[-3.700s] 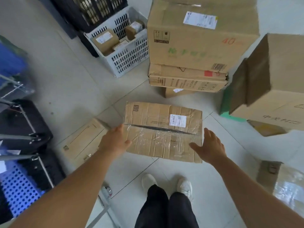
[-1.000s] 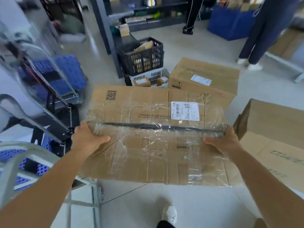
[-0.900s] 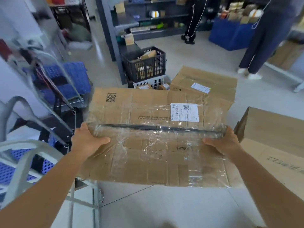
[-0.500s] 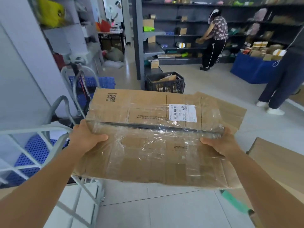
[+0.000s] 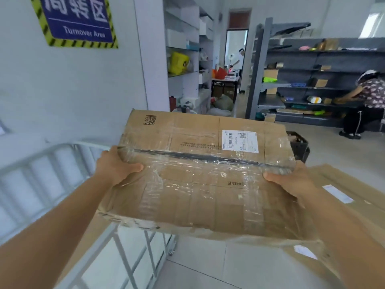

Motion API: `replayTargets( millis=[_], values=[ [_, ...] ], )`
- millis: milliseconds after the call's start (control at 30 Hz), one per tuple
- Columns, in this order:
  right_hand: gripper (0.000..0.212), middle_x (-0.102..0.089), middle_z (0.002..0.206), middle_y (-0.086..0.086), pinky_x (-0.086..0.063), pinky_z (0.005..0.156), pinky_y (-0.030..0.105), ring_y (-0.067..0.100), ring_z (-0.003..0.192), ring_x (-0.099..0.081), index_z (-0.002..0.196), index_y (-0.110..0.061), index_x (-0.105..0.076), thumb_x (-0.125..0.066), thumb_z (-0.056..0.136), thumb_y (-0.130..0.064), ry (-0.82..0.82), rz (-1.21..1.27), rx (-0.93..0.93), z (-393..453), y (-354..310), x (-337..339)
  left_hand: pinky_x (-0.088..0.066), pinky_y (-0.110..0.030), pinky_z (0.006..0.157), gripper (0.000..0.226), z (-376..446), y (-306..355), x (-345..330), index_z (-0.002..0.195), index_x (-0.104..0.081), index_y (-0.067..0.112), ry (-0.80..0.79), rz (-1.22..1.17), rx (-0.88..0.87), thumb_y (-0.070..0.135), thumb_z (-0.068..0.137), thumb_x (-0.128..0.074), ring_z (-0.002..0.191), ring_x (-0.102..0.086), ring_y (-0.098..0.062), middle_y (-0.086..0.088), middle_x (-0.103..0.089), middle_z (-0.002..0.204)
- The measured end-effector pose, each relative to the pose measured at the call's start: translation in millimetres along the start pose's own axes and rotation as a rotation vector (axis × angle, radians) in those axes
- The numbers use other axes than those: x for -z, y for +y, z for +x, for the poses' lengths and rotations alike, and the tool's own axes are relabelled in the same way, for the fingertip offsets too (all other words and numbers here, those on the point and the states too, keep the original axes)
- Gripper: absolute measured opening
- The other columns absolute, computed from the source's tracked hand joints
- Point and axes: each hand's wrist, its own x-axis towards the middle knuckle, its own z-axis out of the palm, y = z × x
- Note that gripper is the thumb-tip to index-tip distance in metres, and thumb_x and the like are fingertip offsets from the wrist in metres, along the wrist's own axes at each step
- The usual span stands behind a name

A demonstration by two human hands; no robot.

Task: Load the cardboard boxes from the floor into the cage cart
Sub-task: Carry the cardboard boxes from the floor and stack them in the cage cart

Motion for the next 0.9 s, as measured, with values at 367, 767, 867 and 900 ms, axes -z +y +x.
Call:
replayTargets(
  millis=[367, 767, 867, 900],
  values=[
    [0.094, -0.053, 0.126, 0.005, -0.052, 0.089, 0.044, 0.027, 0.109, -0.056, 0.130, -0.020, -0.041, -0.091, 0.054, -0.046, -0.216, 0.007, 0.293, -68, -123, -124, -0.044, -0.047, 0.094, 0.083, -36, -135, 154, 0.123, -0.047, 0.006, 0.252, 0.004, 0.216, 0.047, 0.062, -0.085, 0.112, -0.052, -0.040, -0.021, -0.051, 0.123],
    [0.120, -0.052, 0.135, 0.009, -0.050, 0.096, 0.046, 0.030, 0.116, -0.056, 0.138, -0.019, -0.037, -0.092, 0.038, -0.053, -0.518, 0.015, 0.438, -207, -207, -309, -0.047, -0.047, 0.094, 0.084, -102, -323, 303, 0.118, -0.050, 0.010, 0.457, 0.029, 0.439, 0.052, 0.056, -0.086, 0.108, -0.056, -0.037, -0.016, -0.056, 0.119],
    [0.116, -0.047, 0.137, 0.009, -0.048, 0.096, 0.044, 0.031, 0.119, -0.052, 0.140, -0.018, -0.034, -0.092, 0.046, -0.051, -0.556, -0.033, 0.466, -239, -219, -353, -0.048, -0.048, 0.092, 0.085, -121, -367, 324, 0.119, -0.050, 0.009, 0.490, 0.037, 0.498, 0.052, 0.056, -0.087, 0.107, -0.056, -0.036, -0.015, -0.056, 0.119],
    [0.115, -0.046, 0.137, 0.009, -0.048, 0.096, 0.043, 0.032, 0.119, -0.051, 0.141, -0.017, -0.033, -0.092, 0.047, -0.051, -0.566, -0.047, 0.478, -250, -223, -366, -0.049, -0.048, 0.091, 0.085, -127, -381, 330, 0.119, -0.050, 0.009, 0.501, 0.040, 0.521, 0.052, 0.056, -0.087, 0.106, -0.056, -0.036, -0.015, -0.056, 0.118]
  ],
)
